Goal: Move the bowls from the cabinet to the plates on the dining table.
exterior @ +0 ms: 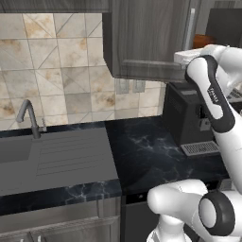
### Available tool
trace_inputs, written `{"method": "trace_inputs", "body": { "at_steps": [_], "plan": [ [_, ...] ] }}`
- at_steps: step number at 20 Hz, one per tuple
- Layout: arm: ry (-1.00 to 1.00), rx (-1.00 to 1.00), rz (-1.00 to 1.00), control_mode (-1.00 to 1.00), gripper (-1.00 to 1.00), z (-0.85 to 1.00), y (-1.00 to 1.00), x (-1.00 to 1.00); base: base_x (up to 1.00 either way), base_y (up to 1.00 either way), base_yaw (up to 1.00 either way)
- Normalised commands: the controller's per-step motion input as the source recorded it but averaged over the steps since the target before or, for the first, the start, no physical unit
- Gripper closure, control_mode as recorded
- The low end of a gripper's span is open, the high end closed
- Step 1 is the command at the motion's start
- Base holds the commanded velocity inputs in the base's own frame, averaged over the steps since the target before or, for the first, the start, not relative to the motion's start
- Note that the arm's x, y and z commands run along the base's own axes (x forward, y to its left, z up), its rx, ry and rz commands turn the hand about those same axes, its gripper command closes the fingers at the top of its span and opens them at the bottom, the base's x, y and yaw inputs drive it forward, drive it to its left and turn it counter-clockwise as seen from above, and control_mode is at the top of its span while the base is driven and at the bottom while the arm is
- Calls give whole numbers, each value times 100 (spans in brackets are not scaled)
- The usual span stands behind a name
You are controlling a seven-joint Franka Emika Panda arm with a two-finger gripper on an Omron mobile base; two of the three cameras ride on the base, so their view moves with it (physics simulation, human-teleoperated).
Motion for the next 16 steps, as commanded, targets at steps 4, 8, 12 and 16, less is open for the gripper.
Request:
{"method": "trace_inputs", "body": {
  "at_steps": [4,8,12,16],
  "plan": [
    [-17,0,0,-100,100,0,42,-73,0,0,0],
    [-14,0,0,-100,100,0,50,-65,0,0,0],
    [-12,0,0,-100,100,0,53,-59,0,0,0],
    [-11,0,0,-100,100,0,25,-43,0,0,0]
  ]
}}
